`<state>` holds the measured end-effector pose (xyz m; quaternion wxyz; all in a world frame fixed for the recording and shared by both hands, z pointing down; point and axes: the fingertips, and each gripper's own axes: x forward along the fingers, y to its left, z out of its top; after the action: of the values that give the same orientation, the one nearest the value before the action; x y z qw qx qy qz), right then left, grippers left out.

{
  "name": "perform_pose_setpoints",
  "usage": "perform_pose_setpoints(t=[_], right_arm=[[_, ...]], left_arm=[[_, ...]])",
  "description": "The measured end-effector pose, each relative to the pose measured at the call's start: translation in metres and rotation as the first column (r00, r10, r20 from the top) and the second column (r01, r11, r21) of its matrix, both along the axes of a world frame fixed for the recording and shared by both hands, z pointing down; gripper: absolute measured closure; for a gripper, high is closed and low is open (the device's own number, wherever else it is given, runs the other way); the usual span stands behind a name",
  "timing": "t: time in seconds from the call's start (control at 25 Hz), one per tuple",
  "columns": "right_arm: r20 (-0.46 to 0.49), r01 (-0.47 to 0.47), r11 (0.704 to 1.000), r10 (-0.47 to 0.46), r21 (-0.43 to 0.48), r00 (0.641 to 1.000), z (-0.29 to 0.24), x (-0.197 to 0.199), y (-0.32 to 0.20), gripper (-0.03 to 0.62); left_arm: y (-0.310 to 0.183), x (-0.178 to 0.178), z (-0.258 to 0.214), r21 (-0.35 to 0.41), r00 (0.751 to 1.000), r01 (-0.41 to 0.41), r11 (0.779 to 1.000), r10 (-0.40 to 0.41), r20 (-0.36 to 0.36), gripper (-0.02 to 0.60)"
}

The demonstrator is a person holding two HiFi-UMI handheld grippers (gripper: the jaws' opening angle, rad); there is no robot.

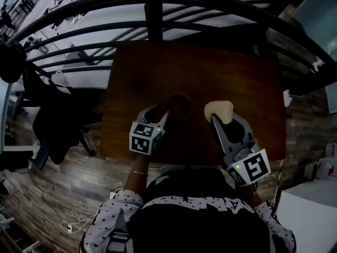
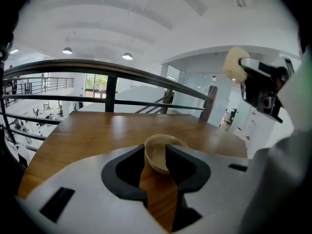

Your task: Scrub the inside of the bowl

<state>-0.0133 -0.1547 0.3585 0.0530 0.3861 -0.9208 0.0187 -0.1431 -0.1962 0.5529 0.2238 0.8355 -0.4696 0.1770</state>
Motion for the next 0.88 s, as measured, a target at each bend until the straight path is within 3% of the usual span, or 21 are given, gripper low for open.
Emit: perform_pose_setpoints(t=[0.52, 0.88], right_arm=[[0.016, 0.041, 0.998, -0.042, 0.051, 0.999, -0.013, 0.012, -0.024, 0.533], [0.043, 0.046, 0.999, -0.046, -0.003, 0.998, -0.005, 0.007, -0.047, 0.533]], left_arm=[[-0.014, 0.012, 0.024, -0.091, 1.0, 0.019, 0.996, -0.019, 0.001, 0.457], [-0.025, 0.02, 0.036, -0.135, 1.0, 0.007, 0.991, -0.004, 0.025, 0.459]])
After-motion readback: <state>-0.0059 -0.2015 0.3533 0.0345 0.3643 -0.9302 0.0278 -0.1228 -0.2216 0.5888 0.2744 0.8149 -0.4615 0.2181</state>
